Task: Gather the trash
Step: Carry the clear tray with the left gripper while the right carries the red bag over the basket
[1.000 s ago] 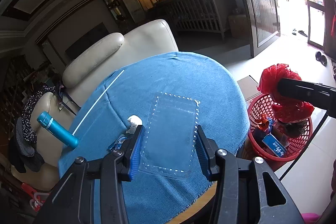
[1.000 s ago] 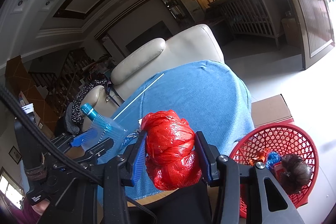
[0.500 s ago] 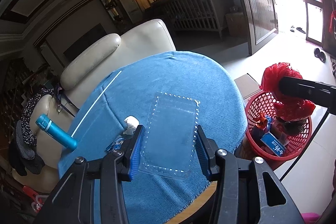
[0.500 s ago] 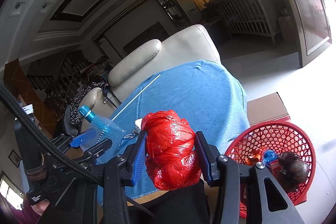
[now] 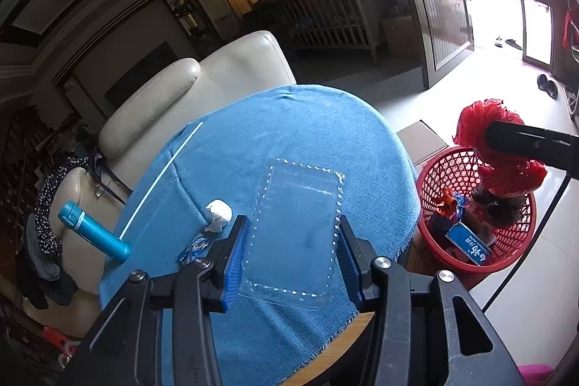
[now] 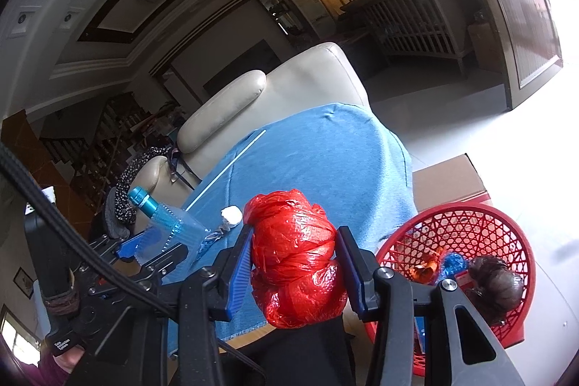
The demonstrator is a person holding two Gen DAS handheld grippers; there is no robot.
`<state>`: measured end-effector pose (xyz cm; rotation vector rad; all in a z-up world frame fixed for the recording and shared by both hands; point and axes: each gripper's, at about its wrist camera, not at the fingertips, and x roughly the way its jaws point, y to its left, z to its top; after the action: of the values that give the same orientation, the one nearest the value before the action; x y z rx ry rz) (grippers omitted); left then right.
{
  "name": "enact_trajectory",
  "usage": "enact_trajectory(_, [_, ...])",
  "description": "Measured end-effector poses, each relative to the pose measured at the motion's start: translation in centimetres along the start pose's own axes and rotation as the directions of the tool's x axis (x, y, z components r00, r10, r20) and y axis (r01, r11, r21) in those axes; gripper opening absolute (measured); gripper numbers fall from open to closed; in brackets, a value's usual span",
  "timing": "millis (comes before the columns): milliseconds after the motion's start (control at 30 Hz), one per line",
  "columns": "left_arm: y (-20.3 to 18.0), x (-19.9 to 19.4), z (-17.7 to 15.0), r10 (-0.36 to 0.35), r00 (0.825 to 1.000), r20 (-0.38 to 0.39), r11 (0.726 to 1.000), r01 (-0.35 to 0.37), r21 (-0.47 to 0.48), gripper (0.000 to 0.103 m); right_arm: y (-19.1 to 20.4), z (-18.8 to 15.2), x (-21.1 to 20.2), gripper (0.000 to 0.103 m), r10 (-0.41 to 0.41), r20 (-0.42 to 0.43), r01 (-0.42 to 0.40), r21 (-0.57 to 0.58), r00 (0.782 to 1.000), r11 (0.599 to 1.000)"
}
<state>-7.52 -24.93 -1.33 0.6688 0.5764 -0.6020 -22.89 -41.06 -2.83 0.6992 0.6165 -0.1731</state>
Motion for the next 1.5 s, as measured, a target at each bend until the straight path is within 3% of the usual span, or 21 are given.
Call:
enact_trajectory(633, [-3.3,1.9,1.7,-0.040,0.999,0.003,0.996,0.039,0.078,0.049,-3.0,0.2,-1.5,0.048,-0.059,0.028,0.057,0.049,0.998,0.997])
enact_trajectory(1500, [-9.1,6.7,4.5,-0.169,0.983,-0.065,0.970,0.178,0.165,0.049,-10.9,0.6,-1.1,0.049,-0.191,0.011,0.185,0.201,0.982,0.962])
